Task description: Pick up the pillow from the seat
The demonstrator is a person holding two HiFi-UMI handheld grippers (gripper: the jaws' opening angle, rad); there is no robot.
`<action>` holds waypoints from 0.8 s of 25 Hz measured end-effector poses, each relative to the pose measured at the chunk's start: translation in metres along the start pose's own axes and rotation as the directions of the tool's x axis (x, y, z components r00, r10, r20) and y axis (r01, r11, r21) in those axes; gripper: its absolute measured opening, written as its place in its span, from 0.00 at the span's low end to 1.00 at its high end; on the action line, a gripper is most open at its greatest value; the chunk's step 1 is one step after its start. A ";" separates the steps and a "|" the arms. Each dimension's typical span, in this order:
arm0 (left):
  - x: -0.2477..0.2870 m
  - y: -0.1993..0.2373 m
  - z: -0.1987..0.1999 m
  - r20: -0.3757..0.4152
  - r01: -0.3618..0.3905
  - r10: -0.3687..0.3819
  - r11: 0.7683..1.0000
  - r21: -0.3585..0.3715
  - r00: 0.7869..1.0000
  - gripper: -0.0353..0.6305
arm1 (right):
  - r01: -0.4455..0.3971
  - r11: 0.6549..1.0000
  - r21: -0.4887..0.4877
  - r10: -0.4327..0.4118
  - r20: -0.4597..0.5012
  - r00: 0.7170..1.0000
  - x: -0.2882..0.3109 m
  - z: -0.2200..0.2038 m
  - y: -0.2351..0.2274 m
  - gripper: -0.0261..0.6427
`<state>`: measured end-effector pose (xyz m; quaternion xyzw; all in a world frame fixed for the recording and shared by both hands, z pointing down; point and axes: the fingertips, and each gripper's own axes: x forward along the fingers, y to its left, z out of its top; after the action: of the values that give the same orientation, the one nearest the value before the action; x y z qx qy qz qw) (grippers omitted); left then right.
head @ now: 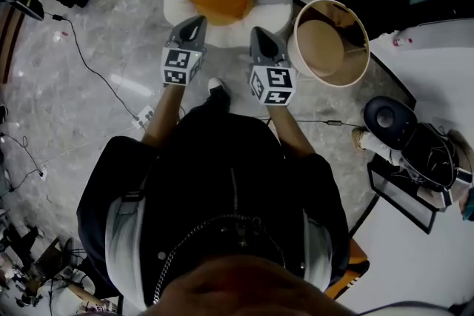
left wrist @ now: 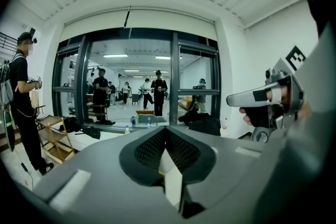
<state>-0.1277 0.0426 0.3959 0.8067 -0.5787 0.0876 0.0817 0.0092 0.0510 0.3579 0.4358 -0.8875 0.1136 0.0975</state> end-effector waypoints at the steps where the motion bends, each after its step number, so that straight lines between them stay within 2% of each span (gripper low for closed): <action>1: 0.010 0.008 0.002 -0.002 -0.002 0.002 1.000 -0.001 1.000 0.07 | -0.004 1.000 -0.008 0.004 -0.004 1.000 0.012 0.003 -0.004 0.04; 10: 0.083 0.054 0.007 -0.063 0.019 -0.020 1.000 -0.001 0.998 0.07 | 0.015 1.000 0.020 -0.014 -0.040 0.999 0.097 0.019 -0.044 0.04; 20: 0.121 0.074 0.003 -0.087 0.022 -0.025 0.999 -0.039 0.996 0.07 | 0.046 0.999 0.027 -0.044 -0.076 0.996 0.124 0.022 -0.078 0.04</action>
<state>-0.1597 -0.0925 0.4238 0.8072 -0.5665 0.1110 0.1233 -0.0050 -0.0952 0.3796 0.4525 -0.8714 0.1404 0.1270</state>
